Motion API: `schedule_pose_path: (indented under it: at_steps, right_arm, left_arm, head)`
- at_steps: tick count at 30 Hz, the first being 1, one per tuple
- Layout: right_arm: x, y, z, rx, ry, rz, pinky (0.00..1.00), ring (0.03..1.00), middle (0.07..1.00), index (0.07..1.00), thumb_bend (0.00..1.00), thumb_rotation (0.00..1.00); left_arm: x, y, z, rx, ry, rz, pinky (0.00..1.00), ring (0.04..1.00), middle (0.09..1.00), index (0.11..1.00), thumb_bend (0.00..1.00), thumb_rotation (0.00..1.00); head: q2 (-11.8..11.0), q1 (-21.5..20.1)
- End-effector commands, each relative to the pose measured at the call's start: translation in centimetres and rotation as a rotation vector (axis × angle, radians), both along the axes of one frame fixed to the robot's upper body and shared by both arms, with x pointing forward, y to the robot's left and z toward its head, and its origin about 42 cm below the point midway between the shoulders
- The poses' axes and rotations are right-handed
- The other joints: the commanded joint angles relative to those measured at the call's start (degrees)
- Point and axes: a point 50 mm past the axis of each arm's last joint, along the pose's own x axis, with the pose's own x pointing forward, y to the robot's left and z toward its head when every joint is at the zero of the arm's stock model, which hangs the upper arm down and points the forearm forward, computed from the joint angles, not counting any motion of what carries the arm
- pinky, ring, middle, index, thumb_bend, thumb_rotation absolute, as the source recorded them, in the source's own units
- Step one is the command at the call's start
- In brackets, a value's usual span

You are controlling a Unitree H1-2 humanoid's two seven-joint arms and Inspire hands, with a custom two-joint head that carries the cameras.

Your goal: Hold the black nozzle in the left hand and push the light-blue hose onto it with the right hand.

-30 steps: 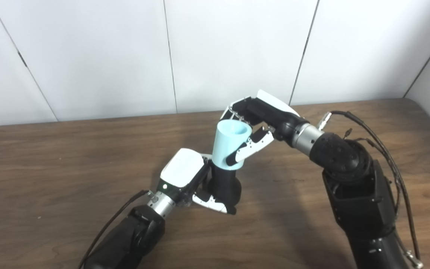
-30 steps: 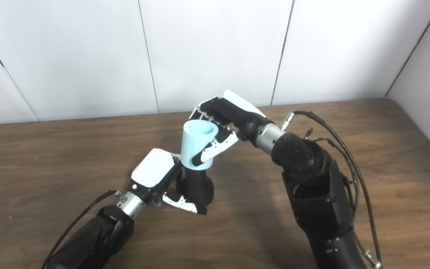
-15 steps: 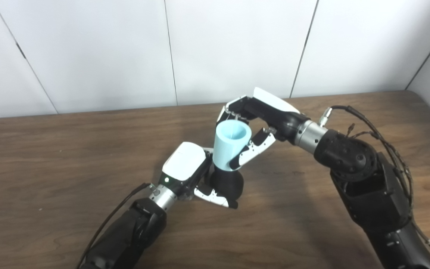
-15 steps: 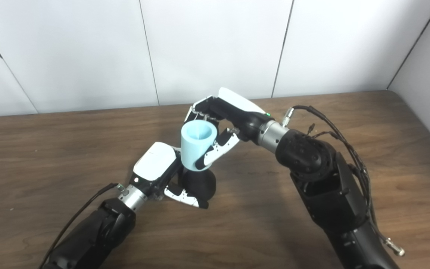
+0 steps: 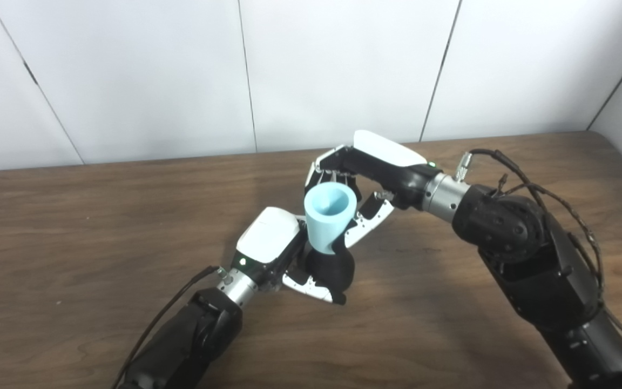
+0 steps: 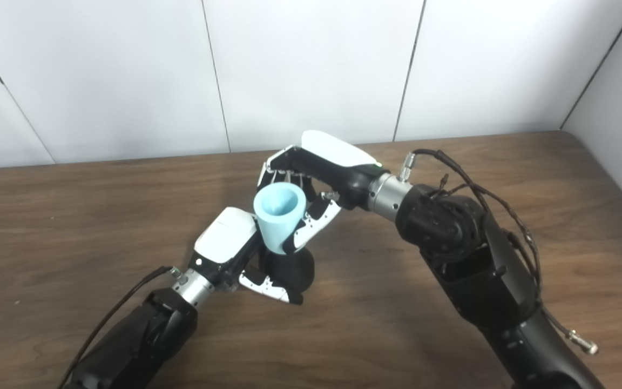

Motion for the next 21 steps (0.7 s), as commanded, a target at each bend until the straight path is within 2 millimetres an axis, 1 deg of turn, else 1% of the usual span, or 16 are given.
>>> schedule_pose_path:
  at_steps: [1,2,3,5,7,9,10,11,12,13,15,17,18,19,20,21]
  right_arm:
    - [-0.1,0.1,0.2,-0.025,-0.03,0.021,0.22,0.357,0.48,0.528,0.51,0.0]
    - [0.0,0.0,0.1,-0.029,-0.029,0.016,0.21,0.353,0.477,0.529,0.51,0.0]
    - [0.0,0.0,-0.1,-0.033,-0.027,0.011,0.2,0.351,0.474,0.529,0.51,0.0]
    - [0.1,-0.2,-0.4,-0.037,-0.016,-0.004,0.21,0.353,0.472,0.528,0.51,0.0]
    - [0.1,-0.3,-0.7,-0.036,-0.009,-0.018,0.21,0.357,0.476,0.525,0.51,0.0]
    - [0.0,-0.5,-0.9,-0.038,-0.01,-0.053,0.19,0.347,0.47,0.526,0.51,0.0]
    - [0.0,-0.5,-1.1,-0.038,-0.012,-0.075,0.18,0.394,0.448,0.513,0.52,0.0]
    - [0.0,-0.6,-1.4,-0.032,-0.004,-0.114,0.17,0.419,0.436,0.508,0.52,0.0]
    - [-0.1,-0.7,-1.7,-0.024,0.013,-0.158,0.19,0.383,0.465,0.517,0.52,0.0]
    - [-0.1,-0.8,-2.0,-0.007,0.03,-0.193,0.21,0.379,0.482,0.517,0.52,0.0]
    - [-0.2,-0.9,-2.5,0.018,0.064,-0.241,0.27,0.396,0.501,0.506,0.52,0.0]
    - [-0.2,-1.0,-3.0,0.03,0.093,-0.275,0.36,0.443,0.511,0.469,0.52,0.0]
    - [-0.2,-1.2,-3.3,0.037,0.106,-0.286,0.38,0.457,0.514,0.459,0.52,0.0]
    - [-0.2,-1.3,-3.6,0.042,0.12,-0.294,0.37,0.446,0.513,0.463,0.52,0.0]
    - [-0.2,-1.3,-3.8,0.045,0.128,-0.299,0.36,0.43,0.504,0.477,0.52,0.0]
    - [-0.2,-1.4,-4.0,0.05,0.14,-0.303,0.35,0.422,0.5,0.484,0.52,0.0]
  left_arm:
    - [-2.9,1.4,-5.2,0.148,0.16,0.023,0.23,0.321,0.472,0.482,0.53,0.0]
    - [-2.9,1.4,-5.2,0.15,0.162,0.023,0.24,0.323,0.424,0.489,0.52,0.0]
    - [-2.9,1.4,-5.2,0.151,0.163,0.024,0.24,0.324,0.447,0.486,0.53,0.0]
    - [-2.9,1.5,-5.2,0.154,0.168,0.025,0.24,0.326,0.406,0.492,0.52,0.0]
    - [-3.0,1.5,-5.2,0.151,0.17,0.026,0.24,0.325,0.458,0.484,0.53,0.0]
    - [-3.1,1.5,-5.1,0.142,0.165,0.027,0.24,0.324,0.469,0.483,0.53,0.0]
    - [-3.1,1.6,-5.1,0.14,0.163,0.027,0.24,0.32,0.47,0.482,0.53,0.0]
    - [-3.1,1.6,-5.1,0.14,0.163,0.028,0.24,0.318,0.471,0.482,0.53,0.0]
    - [-3.1,1.6,-5.1,0.139,0.164,0.029,0.24,0.32,0.423,0.489,0.52,0.0]
    - [-3.1,1.7,-5.1,0.139,0.165,0.029,0.24,0.324,0.408,0.492,0.52,0.0]
    - [-3.1,1.7,-5.2,0.136,0.165,0.028,0.25,0.343,0.401,0.497,0.52,0.0]
    - [-3.1,1.8,-5.2,0.136,0.164,0.026,0.25,0.343,0.396,0.497,0.52,0.0]
    - [-3.1,1.8,-5.2,0.135,0.164,0.027,0.25,0.341,0.395,0.497,0.52,0.0]
    - [-3.2,1.8,-5.2,0.133,0.162,0.027,0.25,0.334,0.392,0.496,0.52,0.0]
    - [-3.2,1.8,-5.2,0.132,0.161,0.028,0.24,0.328,0.431,0.489,0.52,0.0]
    - [-3.2,1.8,-5.2,0.132,0.162,0.028,0.24,0.325,0.451,0.486,0.53,0.0]
  head:
    - [0.1,-0.2]
    - [0.1,-0.2]
    - [0.1,-0.3]
    - [0.1,-0.3]
    - [0.3,-0.2]
    - [0.3,-0.2]
    - [0.3,-0.2]
    - [0.3,-0.2]
    - [0.5,-0.2]
    - [0.5,-0.2]
    - [0.5,-0.2]
    - [0.6,-0.2]
    - [0.6,-0.2]
    - [0.6,-0.2]
    - [0.6,-0.2]
    - [0.8,-0.2]
